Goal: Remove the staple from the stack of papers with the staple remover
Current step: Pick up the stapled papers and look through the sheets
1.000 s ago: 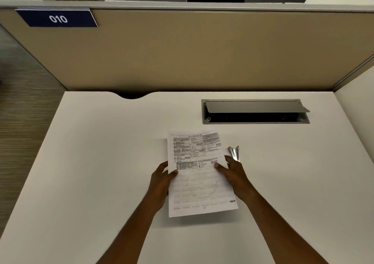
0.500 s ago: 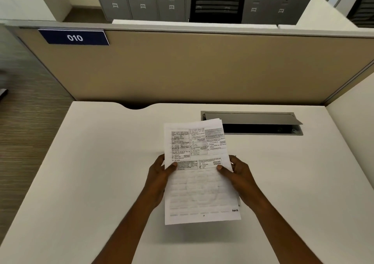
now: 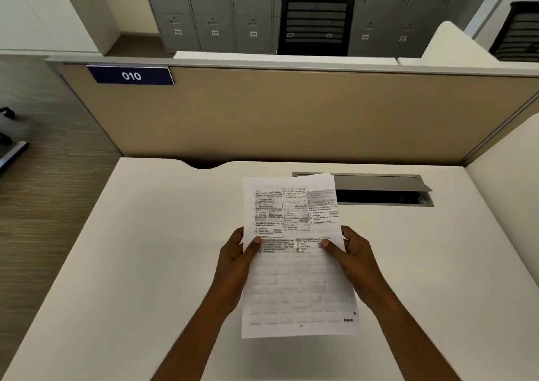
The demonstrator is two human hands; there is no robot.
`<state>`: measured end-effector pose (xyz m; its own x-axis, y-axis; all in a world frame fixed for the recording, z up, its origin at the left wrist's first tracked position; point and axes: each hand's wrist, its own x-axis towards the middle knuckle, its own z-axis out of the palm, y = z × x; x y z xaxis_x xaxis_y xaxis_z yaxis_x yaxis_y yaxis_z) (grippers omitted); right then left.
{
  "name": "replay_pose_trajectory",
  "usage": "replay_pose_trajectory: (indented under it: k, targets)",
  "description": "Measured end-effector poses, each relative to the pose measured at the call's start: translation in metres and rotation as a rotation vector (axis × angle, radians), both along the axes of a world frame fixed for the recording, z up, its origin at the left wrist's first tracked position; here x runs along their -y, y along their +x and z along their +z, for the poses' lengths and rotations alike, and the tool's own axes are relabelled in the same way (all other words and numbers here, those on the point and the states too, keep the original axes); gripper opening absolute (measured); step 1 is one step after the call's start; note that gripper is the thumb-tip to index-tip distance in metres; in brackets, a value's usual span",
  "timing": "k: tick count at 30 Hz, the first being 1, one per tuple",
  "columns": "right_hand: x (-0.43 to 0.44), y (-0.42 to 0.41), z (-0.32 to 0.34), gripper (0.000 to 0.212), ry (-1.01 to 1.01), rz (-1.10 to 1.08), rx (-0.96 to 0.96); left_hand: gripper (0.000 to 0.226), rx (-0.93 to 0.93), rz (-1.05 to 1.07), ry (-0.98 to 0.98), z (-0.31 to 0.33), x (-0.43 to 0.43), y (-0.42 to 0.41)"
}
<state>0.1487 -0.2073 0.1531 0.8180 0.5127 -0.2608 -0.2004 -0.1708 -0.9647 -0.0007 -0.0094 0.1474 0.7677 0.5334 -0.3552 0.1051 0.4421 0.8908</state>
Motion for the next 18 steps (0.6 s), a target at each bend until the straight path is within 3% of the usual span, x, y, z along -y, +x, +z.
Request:
replay_pose_trajectory:
  k: [18]
  targets:
    - [0.01, -0.026, 0.027, 0.023, 0.071, -0.001, 0.005, 0.023, 0.083, 0.015, 0.073, 0.027, 0.011, -0.019]
